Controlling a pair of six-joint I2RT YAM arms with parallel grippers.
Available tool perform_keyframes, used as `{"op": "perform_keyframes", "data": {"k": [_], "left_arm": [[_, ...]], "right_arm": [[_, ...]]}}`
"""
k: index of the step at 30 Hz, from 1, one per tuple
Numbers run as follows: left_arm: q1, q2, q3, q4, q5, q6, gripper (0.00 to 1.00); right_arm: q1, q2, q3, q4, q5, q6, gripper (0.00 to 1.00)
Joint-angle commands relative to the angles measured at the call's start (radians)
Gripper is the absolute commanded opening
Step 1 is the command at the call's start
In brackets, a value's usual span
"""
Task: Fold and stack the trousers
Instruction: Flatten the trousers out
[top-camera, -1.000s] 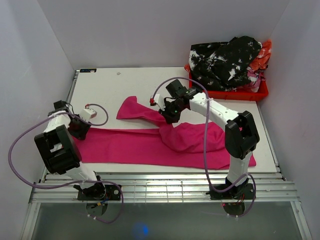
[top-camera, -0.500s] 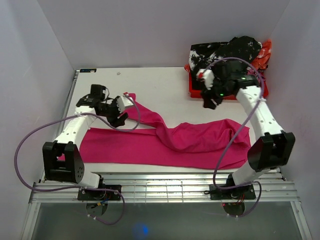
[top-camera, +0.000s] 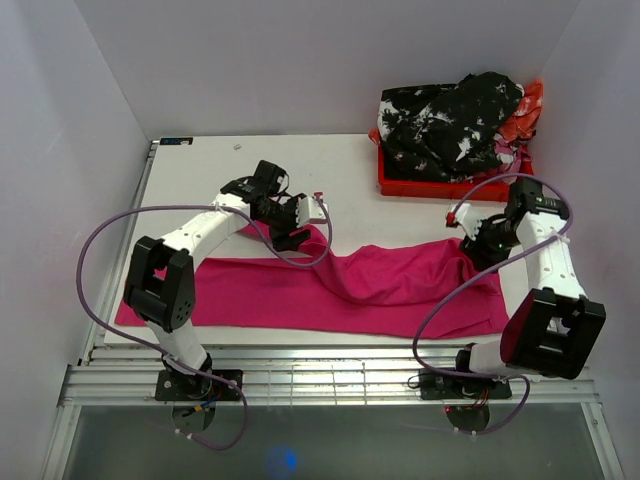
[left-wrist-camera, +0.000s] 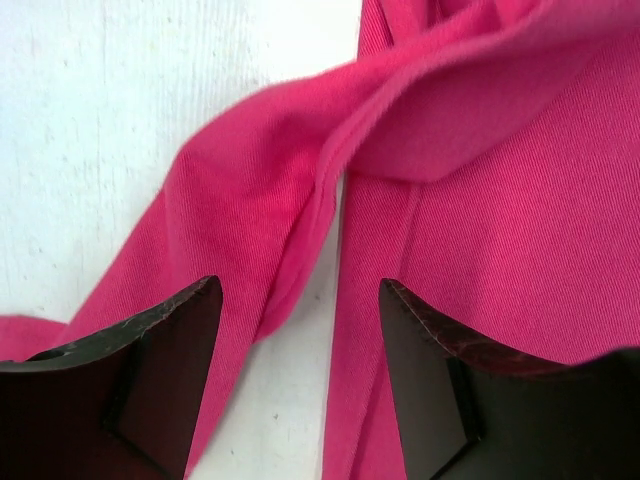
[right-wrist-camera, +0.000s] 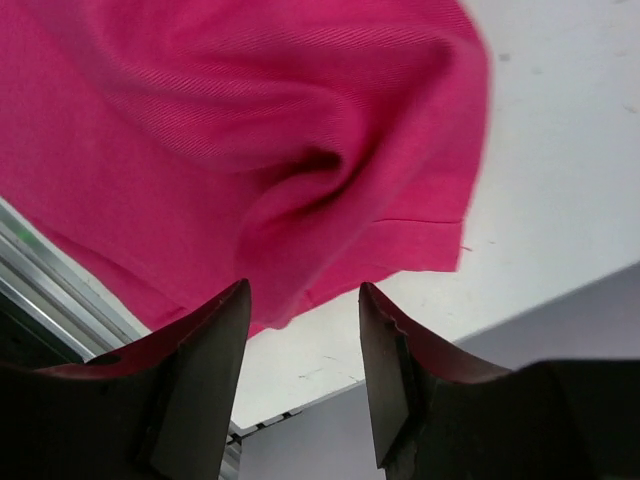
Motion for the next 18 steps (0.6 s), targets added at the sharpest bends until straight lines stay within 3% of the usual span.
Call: {"op": "perform_keyframes", "data": {"k": [1,10,18], "left_arm": [[-0.003,0.021,0.062,-0.008,0.039,-0.044,0.75],[-0.003,0.046,0.040,0.035,0.058,-0.157,0.74],[0.054,0.121,0.066,0.004,0.088,-0.234,0.70]], "right_arm": [[0.007,-0.063,-0.114,0.100,0.061,-0.151,0.52],[0.079,-0.168,-0.322,0.315,0.046,-0.151,0.49],[0.145,-0.134,-0.427,0.455,0.138,-0.201,0.52]]}}
